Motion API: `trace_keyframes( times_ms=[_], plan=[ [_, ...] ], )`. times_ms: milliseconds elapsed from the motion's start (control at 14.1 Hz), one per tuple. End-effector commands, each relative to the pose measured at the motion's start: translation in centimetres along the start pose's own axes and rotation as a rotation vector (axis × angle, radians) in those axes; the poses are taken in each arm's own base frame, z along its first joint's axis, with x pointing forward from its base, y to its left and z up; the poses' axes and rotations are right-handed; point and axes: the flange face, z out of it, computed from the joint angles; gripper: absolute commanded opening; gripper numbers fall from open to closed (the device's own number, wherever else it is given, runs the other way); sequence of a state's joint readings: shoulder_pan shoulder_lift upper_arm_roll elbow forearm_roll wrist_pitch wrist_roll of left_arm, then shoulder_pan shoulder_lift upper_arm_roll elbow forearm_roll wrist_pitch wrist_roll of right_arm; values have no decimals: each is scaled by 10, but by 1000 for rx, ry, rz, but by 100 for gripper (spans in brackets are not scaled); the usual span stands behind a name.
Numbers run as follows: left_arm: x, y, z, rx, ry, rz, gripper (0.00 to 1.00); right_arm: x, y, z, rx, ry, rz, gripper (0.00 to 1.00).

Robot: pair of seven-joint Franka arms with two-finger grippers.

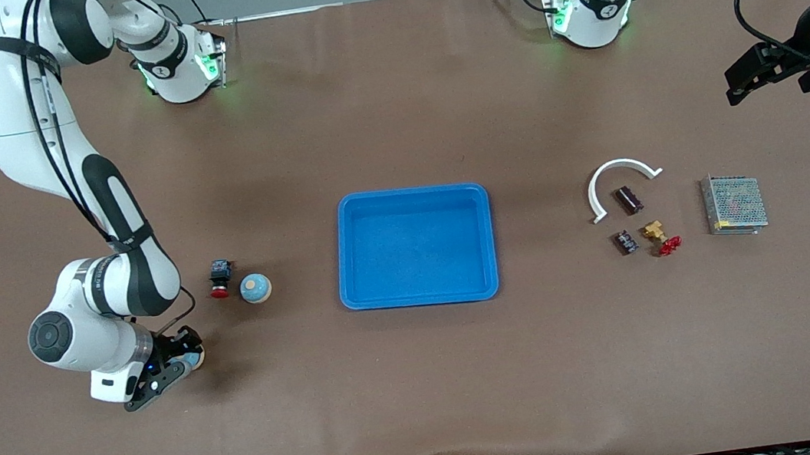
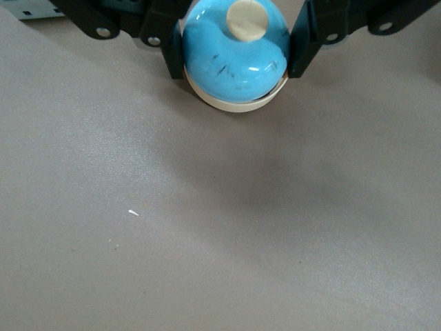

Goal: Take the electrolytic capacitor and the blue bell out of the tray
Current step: 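Carry the bell with the right gripper and set it beside the breaker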

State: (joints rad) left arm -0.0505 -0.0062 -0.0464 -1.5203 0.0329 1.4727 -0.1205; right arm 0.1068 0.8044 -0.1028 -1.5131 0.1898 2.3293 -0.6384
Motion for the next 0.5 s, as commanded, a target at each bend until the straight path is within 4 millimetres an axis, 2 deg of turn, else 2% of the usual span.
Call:
trace_keyframes(
  times_ms=[0,213,426],
  plan=[
    [0,3,0,-21,1,-2,100,2,3,-7,25,24,5,100],
    [0,3,-1,-21,4,-2,100,9,1,-20,36,19,12,100],
    [0,3,-2,-24,11,-3,100,15,-9,-52,81,-37,120,100]
  ],
)
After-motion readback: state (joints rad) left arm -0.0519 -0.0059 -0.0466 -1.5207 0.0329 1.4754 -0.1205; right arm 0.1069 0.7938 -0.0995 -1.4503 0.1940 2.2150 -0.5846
